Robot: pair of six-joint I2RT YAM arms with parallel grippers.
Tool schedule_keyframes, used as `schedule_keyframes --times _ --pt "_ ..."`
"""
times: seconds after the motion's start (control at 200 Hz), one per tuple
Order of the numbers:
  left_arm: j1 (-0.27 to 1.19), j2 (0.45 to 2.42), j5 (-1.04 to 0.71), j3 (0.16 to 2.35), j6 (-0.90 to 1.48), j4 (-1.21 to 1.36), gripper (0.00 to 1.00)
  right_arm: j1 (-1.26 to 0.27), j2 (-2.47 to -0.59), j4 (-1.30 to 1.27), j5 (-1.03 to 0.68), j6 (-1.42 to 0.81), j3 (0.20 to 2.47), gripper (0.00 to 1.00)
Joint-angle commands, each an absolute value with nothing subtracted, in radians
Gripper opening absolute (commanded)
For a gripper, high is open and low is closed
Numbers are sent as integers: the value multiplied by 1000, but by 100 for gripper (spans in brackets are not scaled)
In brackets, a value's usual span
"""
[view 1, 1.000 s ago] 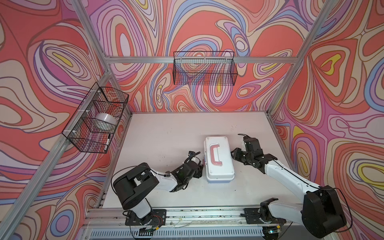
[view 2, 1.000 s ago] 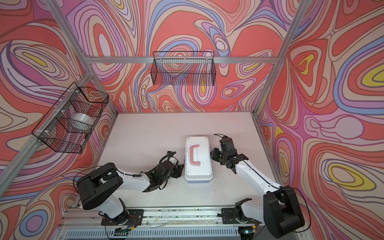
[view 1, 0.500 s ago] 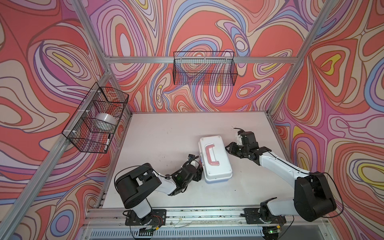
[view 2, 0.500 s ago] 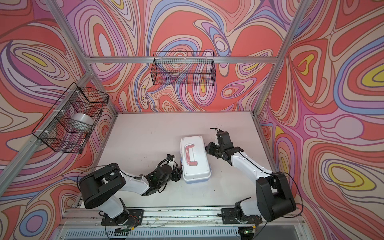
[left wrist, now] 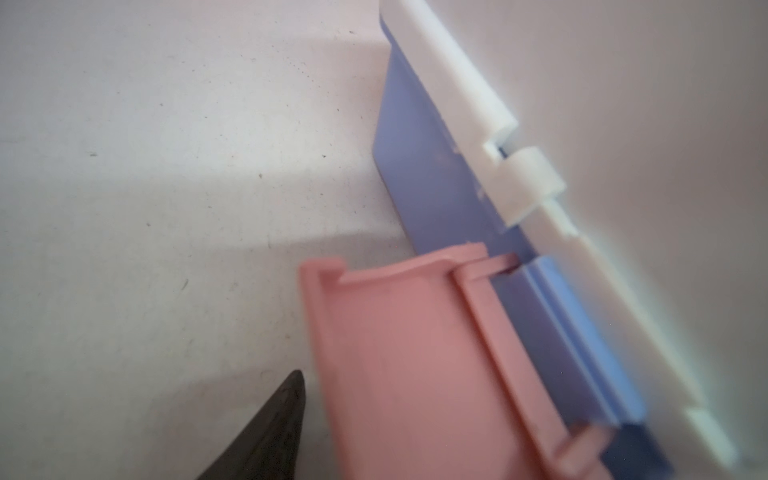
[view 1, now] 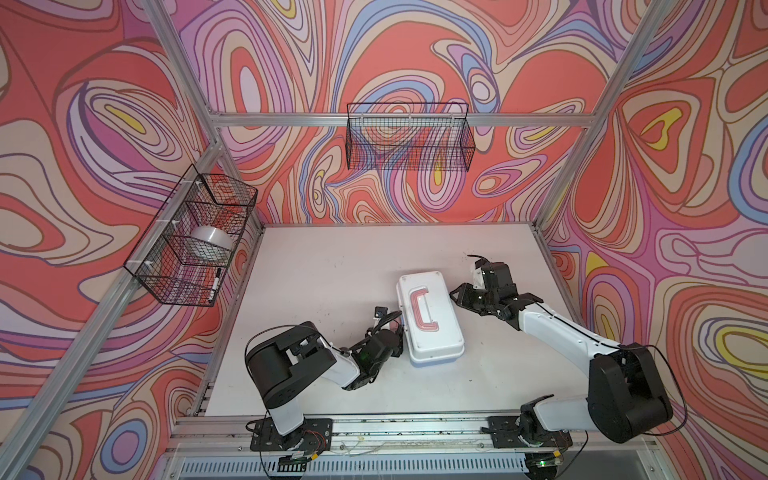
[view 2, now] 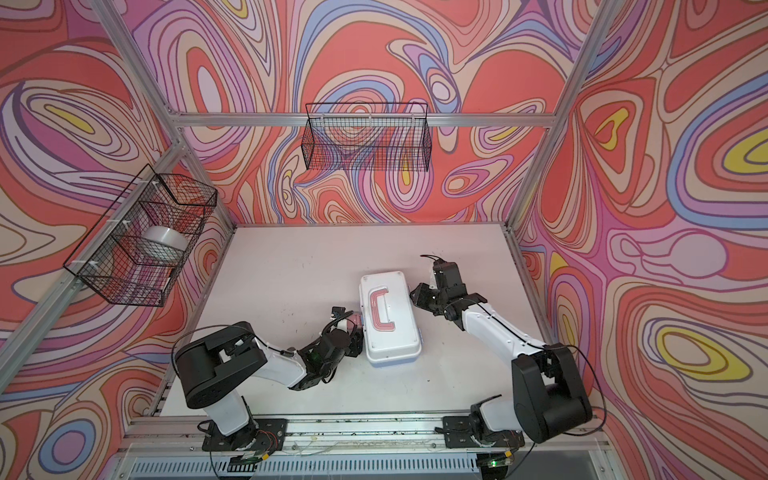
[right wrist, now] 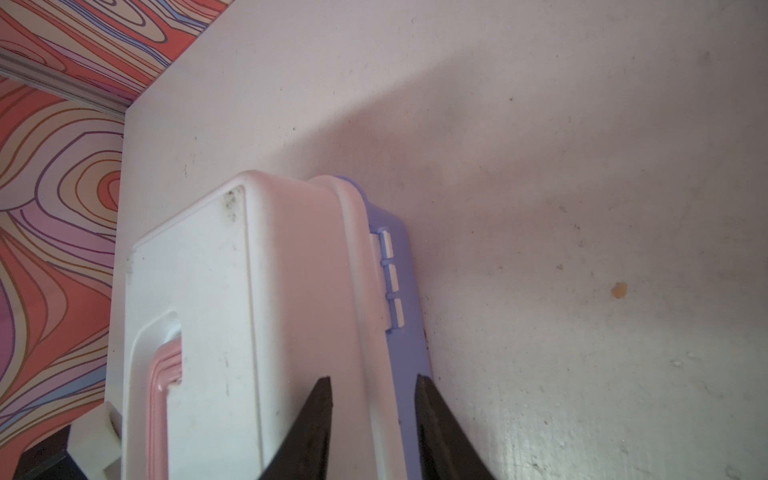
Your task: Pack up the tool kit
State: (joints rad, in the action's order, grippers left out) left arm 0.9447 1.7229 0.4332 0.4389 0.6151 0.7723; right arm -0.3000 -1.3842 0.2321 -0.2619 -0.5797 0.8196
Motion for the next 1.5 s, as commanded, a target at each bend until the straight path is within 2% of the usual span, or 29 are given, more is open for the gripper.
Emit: schedule_keyframes --times 0.0,0.591,1.497 --pt "948 1669 495 404 625 712 65 -310 -1379 214 -324 -566 818 35" --pt "948 1427 529 423 590 552 64 -311 -1385 186 -330 -568 792 35" --pt "970 1364 479 421 726 554 57 -311 -1368 160 -342 -568 741 35"
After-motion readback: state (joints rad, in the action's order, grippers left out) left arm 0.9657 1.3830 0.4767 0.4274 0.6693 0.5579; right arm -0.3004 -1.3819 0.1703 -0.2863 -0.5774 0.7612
